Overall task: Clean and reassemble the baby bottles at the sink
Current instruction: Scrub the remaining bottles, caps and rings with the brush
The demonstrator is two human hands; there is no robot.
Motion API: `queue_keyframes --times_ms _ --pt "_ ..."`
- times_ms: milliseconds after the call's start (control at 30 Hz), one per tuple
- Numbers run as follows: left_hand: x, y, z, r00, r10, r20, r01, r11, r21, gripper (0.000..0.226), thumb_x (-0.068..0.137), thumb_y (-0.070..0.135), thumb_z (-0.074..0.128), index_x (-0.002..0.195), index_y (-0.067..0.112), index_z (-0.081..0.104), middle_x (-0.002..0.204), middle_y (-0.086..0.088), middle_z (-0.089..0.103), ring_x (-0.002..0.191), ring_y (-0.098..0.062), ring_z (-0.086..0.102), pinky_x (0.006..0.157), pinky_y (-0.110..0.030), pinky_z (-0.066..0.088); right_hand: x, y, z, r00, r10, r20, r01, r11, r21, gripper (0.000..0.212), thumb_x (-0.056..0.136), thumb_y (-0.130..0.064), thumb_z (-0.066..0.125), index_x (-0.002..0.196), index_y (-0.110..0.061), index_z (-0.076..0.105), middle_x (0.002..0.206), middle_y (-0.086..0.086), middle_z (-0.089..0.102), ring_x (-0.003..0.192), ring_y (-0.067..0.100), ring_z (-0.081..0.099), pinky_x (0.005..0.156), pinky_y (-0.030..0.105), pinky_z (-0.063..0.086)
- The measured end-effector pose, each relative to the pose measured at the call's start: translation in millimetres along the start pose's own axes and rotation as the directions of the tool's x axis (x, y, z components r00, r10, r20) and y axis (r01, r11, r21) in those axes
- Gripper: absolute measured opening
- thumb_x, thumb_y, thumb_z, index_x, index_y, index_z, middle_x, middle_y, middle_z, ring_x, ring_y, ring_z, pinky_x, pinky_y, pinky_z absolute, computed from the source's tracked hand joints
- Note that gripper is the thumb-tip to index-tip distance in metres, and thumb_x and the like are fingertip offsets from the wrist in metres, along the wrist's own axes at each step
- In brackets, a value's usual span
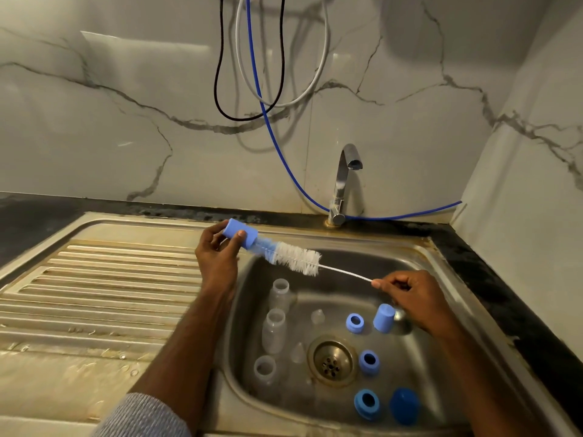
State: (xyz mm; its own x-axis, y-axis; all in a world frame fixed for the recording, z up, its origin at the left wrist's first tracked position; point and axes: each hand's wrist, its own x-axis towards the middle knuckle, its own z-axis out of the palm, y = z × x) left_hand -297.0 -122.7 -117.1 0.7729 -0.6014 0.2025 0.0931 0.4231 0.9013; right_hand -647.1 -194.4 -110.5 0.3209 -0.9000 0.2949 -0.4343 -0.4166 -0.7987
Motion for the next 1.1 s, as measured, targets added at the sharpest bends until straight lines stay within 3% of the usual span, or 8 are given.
queue_keyframes --times_ms 100,200,367,500,667,833,1000,1100 --pt "5.5 1.0 -8.9 0.999 -0.019 -0.049 0.018 0.999 -0.036 0.029 0.086 0.007 0.076 0.102 0.028 0.065 0.111 -0.007 0.071 0.103 -0.022 0.072 0.086 -0.038 0.060 -0.4 3.5 -4.0 1.000 0.017 0.001 -0.017 1.000 0.006 0.016 0.082 -0.023 0.082 0.068 -0.017 0.075 0.060 0.012 0.065 0.057 0.021 0.057 0.060 0.039 0.051" --pt "-4.4 -2.9 2.4 0.998 -0.039 0.054 0.040 0.999 -0.015 0.028 0.087 0.007 0.075 0.103 0.027 0.064 0.112 -0.006 0.071 0.103 -0.021 0.072 0.079 -0.031 0.061 -1.5 -3.7 6.1 0.998 -0.003 0.055 0.003 1.000 -0.009 0.019 0.083 -0.023 0.080 0.066 -0.019 0.073 0.058 0.012 0.062 0.052 0.011 0.052 0.058 0.034 0.047" --pt "3.4 1.8 -4.9 0.999 -0.020 -0.040 0.021 1.000 0.008 0.027 0.086 0.009 0.077 0.103 0.025 0.064 0.105 -0.001 0.072 0.099 -0.020 0.073 0.070 -0.027 0.060 0.2 7.4 -7.1 0.999 0.027 0.029 -0.027 1.000 -0.007 0.019 0.083 -0.023 0.081 0.066 -0.015 0.074 0.061 0.017 0.063 0.057 0.020 0.055 0.064 0.049 0.053" --pt "-3.9 -2.9 4.6 0.999 -0.027 0.041 0.025 0.999 0.041 0.027 0.086 0.008 0.076 0.106 0.022 0.063 0.109 -0.003 0.071 0.100 -0.019 0.072 0.080 -0.032 0.061 -0.9 -3.0 4.5 0.997 0.004 0.073 -0.003 1.000 -0.023 0.017 0.083 -0.023 0.080 0.068 -0.028 0.074 0.057 0.010 0.062 0.051 0.010 0.053 0.058 0.035 0.049" --pt "2.6 0.5 -3.8 0.998 -0.061 -0.032 0.061 0.998 -0.011 0.025 0.089 0.011 0.075 0.108 0.019 0.063 0.106 -0.003 0.071 0.101 -0.024 0.072 0.078 -0.035 0.061 0.2 5.1 -3.5 1.000 0.027 0.007 -0.027 0.999 -0.019 0.016 0.080 -0.023 0.083 0.067 -0.025 0.075 0.062 0.007 0.069 0.059 0.024 0.064 0.065 0.044 0.055" --pt "-9.0 -1.1 10.0 0.986 -0.156 0.065 0.164 0.978 -0.130 0.020 0.096 0.008 0.064 0.115 0.010 0.059 0.111 -0.015 0.070 0.102 -0.029 0.072 0.087 -0.041 0.061 1.4 3.4 11.8 0.999 0.000 -0.039 -0.002 0.998 -0.062 0.013 0.078 -0.032 0.084 0.074 -0.039 0.074 0.062 -0.005 0.068 0.054 0.006 0.060 0.057 0.026 0.049" --pt "-5.1 4.1 5.5 0.957 -0.289 0.012 0.279 0.910 -0.305 0.018 0.093 0.007 0.067 0.105 0.020 0.062 0.111 -0.017 0.070 0.098 -0.029 0.075 0.082 -0.043 0.063 1.2 4.9 8.4 0.991 0.032 -0.127 -0.053 0.985 -0.164 0.015 0.074 -0.044 0.085 0.077 -0.045 0.070 0.063 -0.017 0.067 0.060 0.003 0.062 0.064 0.033 0.052" --pt "-9.5 0.5 8.2 0.967 -0.254 0.038 0.256 0.941 -0.222 0.018 0.092 0.011 0.071 0.105 0.017 0.061 0.098 -0.014 0.075 0.089 -0.027 0.076 0.068 -0.037 0.063 -0.9 -1.3 13.2 0.974 -0.001 -0.228 -0.060 0.963 -0.262 0.020 0.073 -0.053 0.083 0.072 -0.039 0.067 0.062 -0.019 0.064 0.059 0.006 0.061 0.059 0.033 0.052"
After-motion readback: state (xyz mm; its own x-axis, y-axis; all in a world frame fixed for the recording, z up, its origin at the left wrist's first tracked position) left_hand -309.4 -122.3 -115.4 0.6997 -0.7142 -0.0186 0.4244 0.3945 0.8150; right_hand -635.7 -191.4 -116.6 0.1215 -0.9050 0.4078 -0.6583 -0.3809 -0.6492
